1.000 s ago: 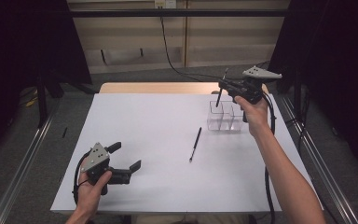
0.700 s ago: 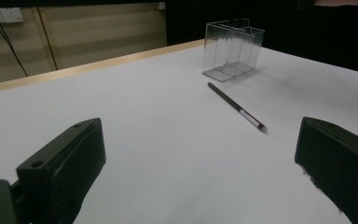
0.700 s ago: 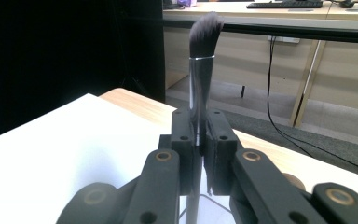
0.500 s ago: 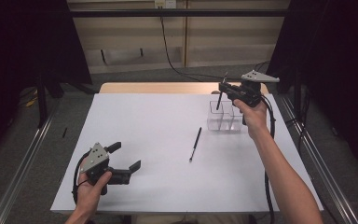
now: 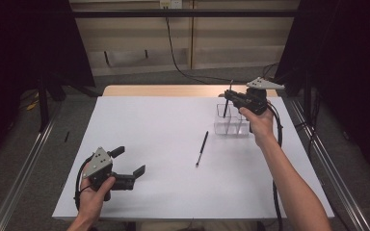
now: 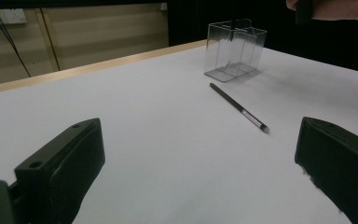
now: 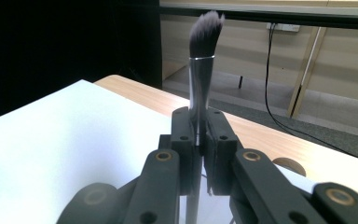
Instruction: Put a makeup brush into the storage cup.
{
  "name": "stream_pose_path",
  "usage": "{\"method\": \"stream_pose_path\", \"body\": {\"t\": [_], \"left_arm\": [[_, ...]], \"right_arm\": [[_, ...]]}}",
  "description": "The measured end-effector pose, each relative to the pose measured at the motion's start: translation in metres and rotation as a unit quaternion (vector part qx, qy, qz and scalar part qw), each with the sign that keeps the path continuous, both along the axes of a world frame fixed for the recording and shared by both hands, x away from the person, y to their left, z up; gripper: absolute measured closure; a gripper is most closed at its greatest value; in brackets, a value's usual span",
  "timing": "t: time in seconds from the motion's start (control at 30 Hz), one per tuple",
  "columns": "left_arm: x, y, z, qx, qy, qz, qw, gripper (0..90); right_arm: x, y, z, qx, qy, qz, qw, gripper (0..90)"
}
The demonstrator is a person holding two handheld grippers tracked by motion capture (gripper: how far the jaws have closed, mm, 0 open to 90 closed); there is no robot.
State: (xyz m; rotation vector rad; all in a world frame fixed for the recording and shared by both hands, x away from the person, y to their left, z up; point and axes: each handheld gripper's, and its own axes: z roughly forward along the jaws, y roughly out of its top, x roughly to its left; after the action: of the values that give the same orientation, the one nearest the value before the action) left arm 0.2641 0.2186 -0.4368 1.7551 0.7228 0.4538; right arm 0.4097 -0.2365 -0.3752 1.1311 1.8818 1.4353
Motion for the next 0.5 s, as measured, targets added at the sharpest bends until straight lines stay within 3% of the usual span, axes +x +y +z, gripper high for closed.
{"method": "stream_pose_path", "body": {"t": [0.5], "left_arm": [[0.000, 0.000, 0.000, 0.000, 0.000, -0.001, 1.0000, 1.7]], "right_arm": [[0.000, -0.001, -0.017, 0.002, 0.013, -0.002, 0.9999, 84.0]]}}
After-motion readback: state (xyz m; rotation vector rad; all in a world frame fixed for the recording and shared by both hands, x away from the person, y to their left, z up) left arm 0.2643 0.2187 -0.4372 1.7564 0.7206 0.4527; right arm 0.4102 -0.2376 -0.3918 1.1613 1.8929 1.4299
